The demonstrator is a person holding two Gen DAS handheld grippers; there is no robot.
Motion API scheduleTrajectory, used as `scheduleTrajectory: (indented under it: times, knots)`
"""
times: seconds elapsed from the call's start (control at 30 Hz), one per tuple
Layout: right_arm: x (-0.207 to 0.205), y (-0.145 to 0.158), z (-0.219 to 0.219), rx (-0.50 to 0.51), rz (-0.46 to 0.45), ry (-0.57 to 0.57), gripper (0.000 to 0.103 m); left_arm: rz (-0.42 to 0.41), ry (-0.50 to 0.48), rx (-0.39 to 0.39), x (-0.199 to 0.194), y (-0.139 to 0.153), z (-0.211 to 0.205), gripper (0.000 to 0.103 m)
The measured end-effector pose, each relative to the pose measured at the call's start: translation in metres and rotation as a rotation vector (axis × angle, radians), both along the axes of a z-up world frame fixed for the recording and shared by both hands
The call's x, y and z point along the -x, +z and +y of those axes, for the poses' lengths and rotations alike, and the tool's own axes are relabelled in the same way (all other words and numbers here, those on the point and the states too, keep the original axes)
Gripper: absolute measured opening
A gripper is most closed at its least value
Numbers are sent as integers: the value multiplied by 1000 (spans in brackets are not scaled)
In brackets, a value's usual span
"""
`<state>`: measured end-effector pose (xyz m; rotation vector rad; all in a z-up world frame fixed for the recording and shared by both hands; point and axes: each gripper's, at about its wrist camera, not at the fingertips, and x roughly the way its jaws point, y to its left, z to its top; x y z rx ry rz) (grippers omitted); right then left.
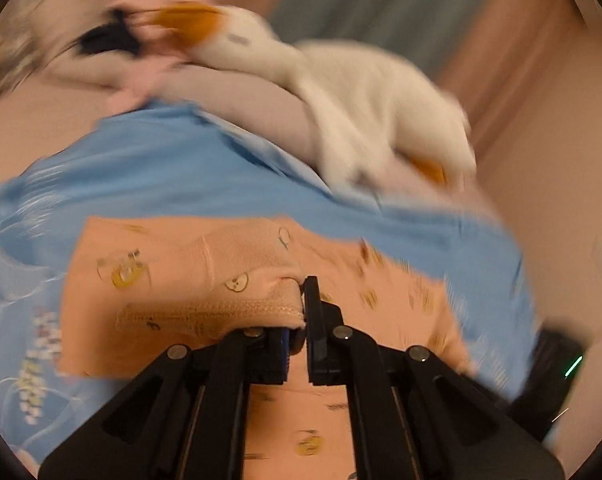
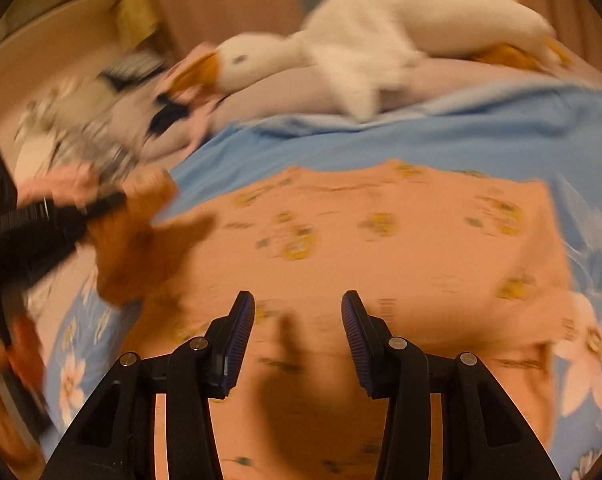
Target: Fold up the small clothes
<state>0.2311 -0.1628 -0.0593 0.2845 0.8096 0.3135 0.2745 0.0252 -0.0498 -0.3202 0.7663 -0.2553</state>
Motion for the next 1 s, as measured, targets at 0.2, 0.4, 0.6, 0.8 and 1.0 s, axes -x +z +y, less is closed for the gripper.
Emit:
scheduleTrajectory:
  times: [0.2, 0.4, 0.6, 0.8, 1.0]
  knots:
    - [8, -7, -51, -26, 40, -117, 46, 174, -217, -143, -7, -69, -86, 48]
    - [13, 2, -50, 33, -8, -93, 46, 115, -297, -140, 15, -57, -79, 79]
    - [13, 10, 1, 139, -101, 97, 46, 83, -153, -19, 43, -40, 21, 79]
    - [12, 7, 78, 311, -187, 346, 45, 114, 30, 52, 47, -43, 91, 79]
    - [4, -6, 130, 488, -217, 451, 45, 123, 64, 85, 51, -47, 108, 79]
